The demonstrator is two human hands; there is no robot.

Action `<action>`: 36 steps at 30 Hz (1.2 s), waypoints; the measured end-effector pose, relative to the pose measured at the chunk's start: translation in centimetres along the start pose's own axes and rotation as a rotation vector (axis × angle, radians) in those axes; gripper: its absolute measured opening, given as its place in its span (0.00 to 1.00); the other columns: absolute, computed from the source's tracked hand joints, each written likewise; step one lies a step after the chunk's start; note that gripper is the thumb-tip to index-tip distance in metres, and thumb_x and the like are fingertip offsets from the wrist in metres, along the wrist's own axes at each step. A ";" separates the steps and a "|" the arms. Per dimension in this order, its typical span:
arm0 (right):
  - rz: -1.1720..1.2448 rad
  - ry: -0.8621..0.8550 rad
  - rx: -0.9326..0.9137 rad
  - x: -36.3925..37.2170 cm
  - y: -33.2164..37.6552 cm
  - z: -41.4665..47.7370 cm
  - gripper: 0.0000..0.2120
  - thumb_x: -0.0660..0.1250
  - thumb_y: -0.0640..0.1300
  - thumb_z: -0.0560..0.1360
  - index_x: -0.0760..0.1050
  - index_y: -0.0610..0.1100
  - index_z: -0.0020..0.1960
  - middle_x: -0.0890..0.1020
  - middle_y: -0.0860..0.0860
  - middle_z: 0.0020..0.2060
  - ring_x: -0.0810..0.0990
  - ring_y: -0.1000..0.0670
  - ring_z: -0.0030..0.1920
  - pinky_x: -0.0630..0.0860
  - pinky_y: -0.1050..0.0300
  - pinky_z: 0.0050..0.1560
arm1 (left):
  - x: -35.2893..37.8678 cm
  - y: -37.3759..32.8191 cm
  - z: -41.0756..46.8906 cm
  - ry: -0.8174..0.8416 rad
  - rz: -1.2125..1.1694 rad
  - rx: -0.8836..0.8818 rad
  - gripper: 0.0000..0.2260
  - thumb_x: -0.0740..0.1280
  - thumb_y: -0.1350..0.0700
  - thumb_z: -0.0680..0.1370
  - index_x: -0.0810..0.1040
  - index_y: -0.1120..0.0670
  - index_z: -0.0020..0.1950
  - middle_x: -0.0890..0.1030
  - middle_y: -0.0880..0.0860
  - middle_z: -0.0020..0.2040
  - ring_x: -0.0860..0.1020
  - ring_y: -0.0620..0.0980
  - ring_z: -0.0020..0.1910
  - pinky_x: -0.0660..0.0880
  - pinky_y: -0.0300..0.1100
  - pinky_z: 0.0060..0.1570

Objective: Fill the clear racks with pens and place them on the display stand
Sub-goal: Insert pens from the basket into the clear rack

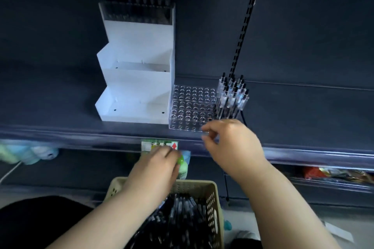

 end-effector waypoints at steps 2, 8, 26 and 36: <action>-0.023 0.122 0.010 2.3 0.6 -1.2 0.11 0.62 0.50 0.76 0.77 0.53 0.57 0.81 0.54 0.50 0.76 0.50 0.54 0.77 0.55 0.48 | 0.9 0.8 -2.3 0.043 0.058 -0.038 0.11 0.77 0.53 0.64 0.84 0.52 0.45 0.82 0.48 0.41 0.82 0.48 0.42 0.76 0.38 0.31; -0.092 0.499 0.170 8.8 0.0 -6.3 0.12 0.62 0.51 0.75 0.75 0.54 0.57 0.80 0.54 0.52 0.78 0.49 0.52 0.75 0.57 0.48 | 6.5 5.9 -8.5 0.291 0.069 -0.309 0.11 0.60 0.55 0.79 0.73 0.51 0.61 0.74 0.49 0.60 0.71 0.51 0.62 0.71 0.45 0.56; -0.137 0.729 0.373 20.3 2.8 -15.1 0.11 0.62 0.47 0.75 0.77 0.45 0.56 0.81 0.48 0.53 0.80 0.45 0.54 0.73 0.56 0.47 | 14.4 9.4 -14.1 0.639 -0.004 -0.505 0.13 0.61 0.59 0.79 0.72 0.55 0.63 0.74 0.57 0.62 0.73 0.56 0.61 0.71 0.47 0.60; -0.189 0.757 0.484 23.1 1.9 -14.3 0.13 0.64 0.46 0.76 0.75 0.46 0.59 0.80 0.48 0.57 0.78 0.46 0.57 0.72 0.55 0.48 | 16.1 9.1 -13.8 0.693 -0.068 -0.655 0.14 0.58 0.62 0.79 0.71 0.59 0.65 0.74 0.59 0.63 0.74 0.58 0.61 0.71 0.48 0.60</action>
Point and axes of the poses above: each hand's wrist, its own z-axis towards the middle knuckle, its own x-axis out of the palm, y = z × x, the point moved 9 cm from there along z, towards the middle knuckle
